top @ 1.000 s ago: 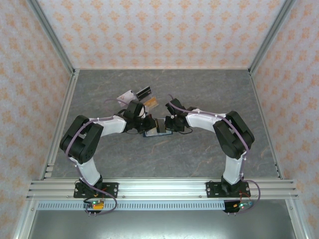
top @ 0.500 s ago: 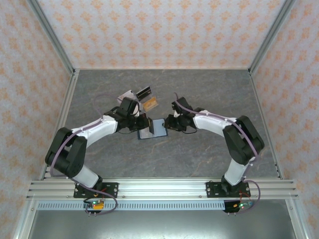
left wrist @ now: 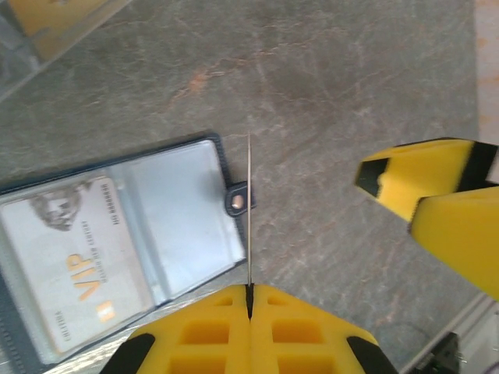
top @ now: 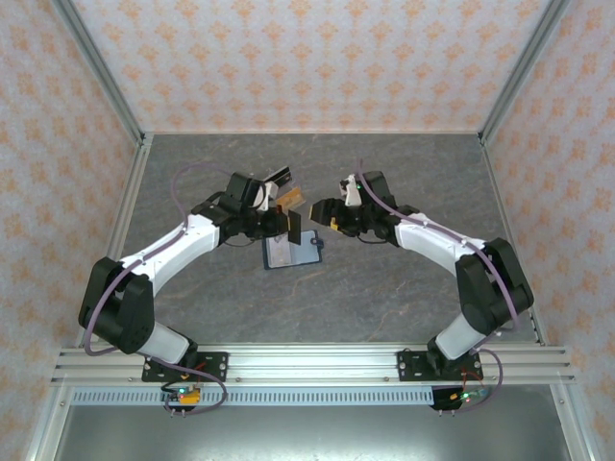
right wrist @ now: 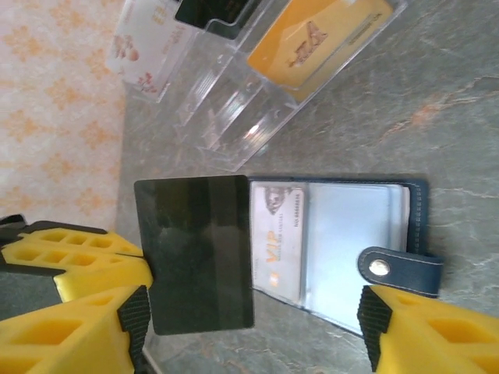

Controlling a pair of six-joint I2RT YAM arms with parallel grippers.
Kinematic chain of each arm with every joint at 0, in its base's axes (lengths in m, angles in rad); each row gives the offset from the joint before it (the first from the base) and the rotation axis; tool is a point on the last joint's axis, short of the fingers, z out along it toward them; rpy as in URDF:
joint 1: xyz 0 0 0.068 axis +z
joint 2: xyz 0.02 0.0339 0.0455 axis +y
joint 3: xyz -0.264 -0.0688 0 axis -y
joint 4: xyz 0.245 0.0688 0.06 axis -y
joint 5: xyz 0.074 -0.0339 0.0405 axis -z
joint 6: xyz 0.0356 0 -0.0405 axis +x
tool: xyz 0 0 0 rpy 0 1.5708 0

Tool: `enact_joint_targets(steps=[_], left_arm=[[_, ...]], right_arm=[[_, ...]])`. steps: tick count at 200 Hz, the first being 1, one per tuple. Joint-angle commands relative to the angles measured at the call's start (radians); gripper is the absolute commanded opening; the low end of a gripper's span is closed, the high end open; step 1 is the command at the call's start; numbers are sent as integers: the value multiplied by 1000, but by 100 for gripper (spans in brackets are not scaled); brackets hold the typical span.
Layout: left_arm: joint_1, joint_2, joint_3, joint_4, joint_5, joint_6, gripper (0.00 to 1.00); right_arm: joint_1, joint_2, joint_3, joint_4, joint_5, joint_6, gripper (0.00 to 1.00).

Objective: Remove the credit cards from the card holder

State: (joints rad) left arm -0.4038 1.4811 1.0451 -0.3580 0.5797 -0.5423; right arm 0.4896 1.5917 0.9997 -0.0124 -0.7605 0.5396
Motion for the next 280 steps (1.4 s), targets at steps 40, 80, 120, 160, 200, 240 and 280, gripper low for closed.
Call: enact_joint_targets(steps=[40, 80, 120, 160, 200, 240, 280], left_arm=[[35, 26, 53, 249, 220, -144, 0], [55, 39, 23, 392, 310, -254, 0], [67, 35, 11, 437, 330, -295, 0], [78, 17, -23, 477, 325, -322, 0], [85, -1, -51, 509, 324, -342, 0], [86, -15, -76, 598, 310, -449, 12], [68, -34, -115, 706, 250, -559, 38]], right_arm=[[-77, 48, -30, 351, -230, 227, 81], [-82, 74, -28, 497, -310, 335, 77], [-82, 91, -16, 618, -341, 433, 60], [-87, 85, -12, 640, -334, 475, 41], [-89, 79, -10, 666, -331, 509, 21], [-88, 60, -20, 679, -289, 541, 8], [-89, 60, -48, 794, -239, 647, 7]])
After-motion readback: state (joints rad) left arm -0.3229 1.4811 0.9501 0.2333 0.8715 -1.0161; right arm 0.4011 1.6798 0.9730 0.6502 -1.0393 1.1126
